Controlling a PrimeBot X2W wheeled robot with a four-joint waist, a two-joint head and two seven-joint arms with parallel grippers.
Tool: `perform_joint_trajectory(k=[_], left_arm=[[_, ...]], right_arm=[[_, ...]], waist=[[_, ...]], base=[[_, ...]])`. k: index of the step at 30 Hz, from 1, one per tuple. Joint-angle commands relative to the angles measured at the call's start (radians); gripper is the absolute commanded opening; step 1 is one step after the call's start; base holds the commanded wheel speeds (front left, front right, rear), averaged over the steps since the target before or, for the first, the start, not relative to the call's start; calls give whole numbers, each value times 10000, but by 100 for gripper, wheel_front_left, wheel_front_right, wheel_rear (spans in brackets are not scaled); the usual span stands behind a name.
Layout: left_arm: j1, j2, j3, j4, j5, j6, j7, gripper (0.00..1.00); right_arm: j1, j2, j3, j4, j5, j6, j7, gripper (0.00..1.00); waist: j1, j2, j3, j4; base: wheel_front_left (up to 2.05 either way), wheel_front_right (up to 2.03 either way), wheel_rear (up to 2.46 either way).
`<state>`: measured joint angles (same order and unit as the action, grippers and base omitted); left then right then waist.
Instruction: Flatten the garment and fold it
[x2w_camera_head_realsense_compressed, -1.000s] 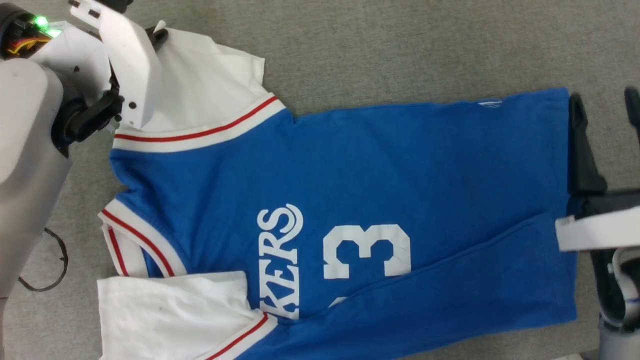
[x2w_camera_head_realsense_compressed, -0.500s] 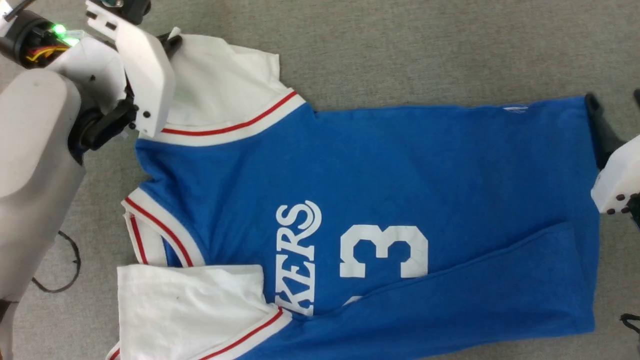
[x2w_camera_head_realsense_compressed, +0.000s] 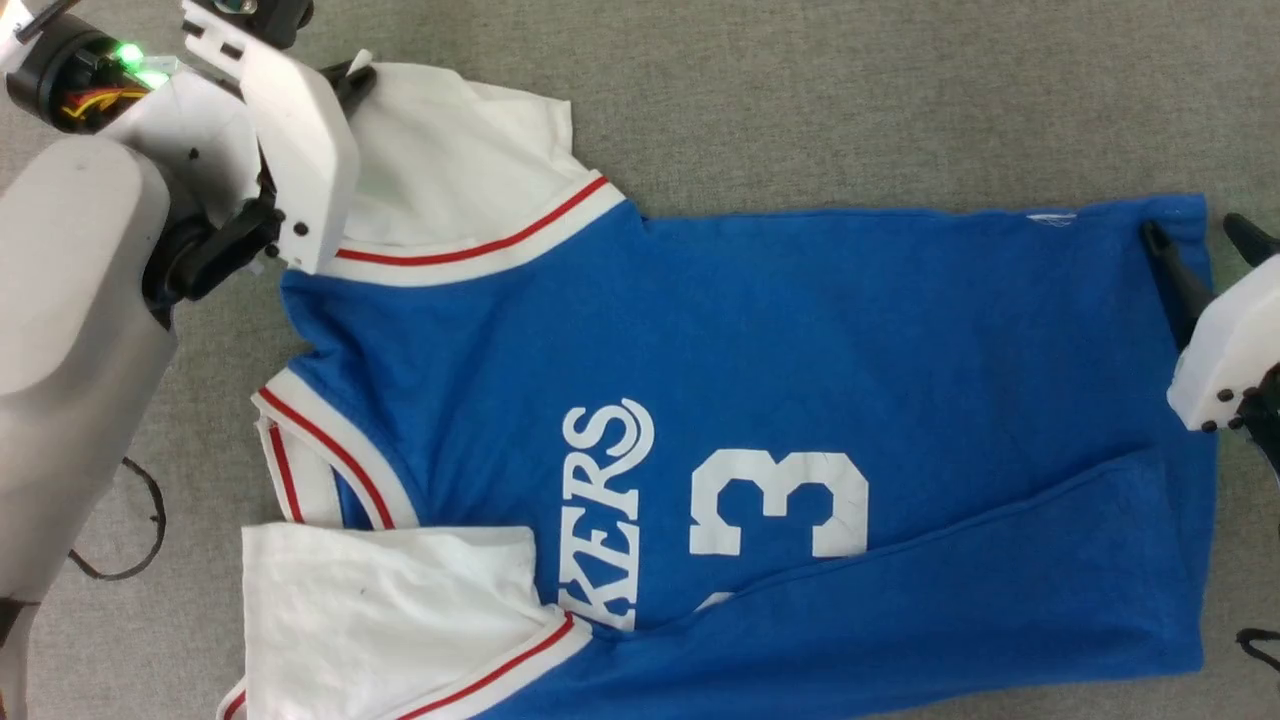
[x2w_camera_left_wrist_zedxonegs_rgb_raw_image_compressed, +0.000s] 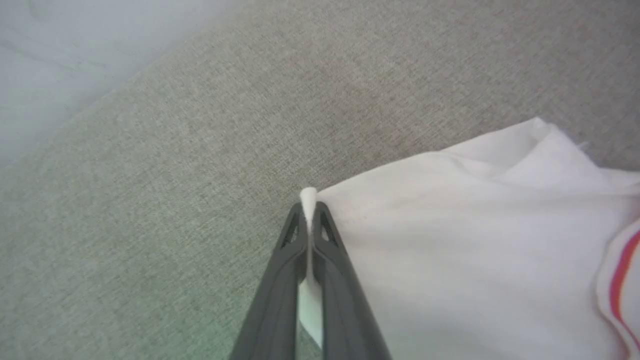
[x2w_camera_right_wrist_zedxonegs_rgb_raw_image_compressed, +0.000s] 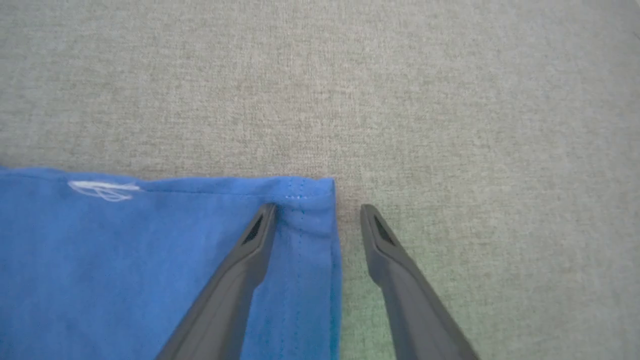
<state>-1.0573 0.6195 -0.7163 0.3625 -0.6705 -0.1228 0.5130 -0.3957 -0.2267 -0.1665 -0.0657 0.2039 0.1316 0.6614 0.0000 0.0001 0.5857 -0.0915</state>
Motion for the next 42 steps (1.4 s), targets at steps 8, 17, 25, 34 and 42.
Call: perform_joint_trajectory(k=[8, 17, 25, 34, 42], left_arm=[[59, 242, 50, -201, -72, -12, -430, 0], [790, 598, 632, -1260, 54, 326, -2482, 0], [2634, 1305, 1091, -3001, -214, 1119, -3482, 0], [5779, 2250, 1616, -5171, -1122, 2485, -4013, 0], [8793, 2638, 2047, -6412, -2163, 3677, -4753, 0]], right_arm=[[-504, -79, 37, 633, 141, -9, -448, 0], [-355, -204, -46, 516, 142, -9, -1168, 0], [559, -231, -274, 63, 336, -9, -1409, 0], [2111, 59, -520, -591, 687, -9, -1686, 0], [3597, 567, -988, -1058, 1042, -9, -1804, 0]], waist=[[0, -1, 11, 109], [0, -1, -711, 157], [0, -1, -1542, 342], [0, -1, -2613, 538], [0, -1, -3224, 653]], base=[[0, 0, 0], [0, 0, 0], [0, 0, 0], [0, 0, 0], [0, 0, 0]])
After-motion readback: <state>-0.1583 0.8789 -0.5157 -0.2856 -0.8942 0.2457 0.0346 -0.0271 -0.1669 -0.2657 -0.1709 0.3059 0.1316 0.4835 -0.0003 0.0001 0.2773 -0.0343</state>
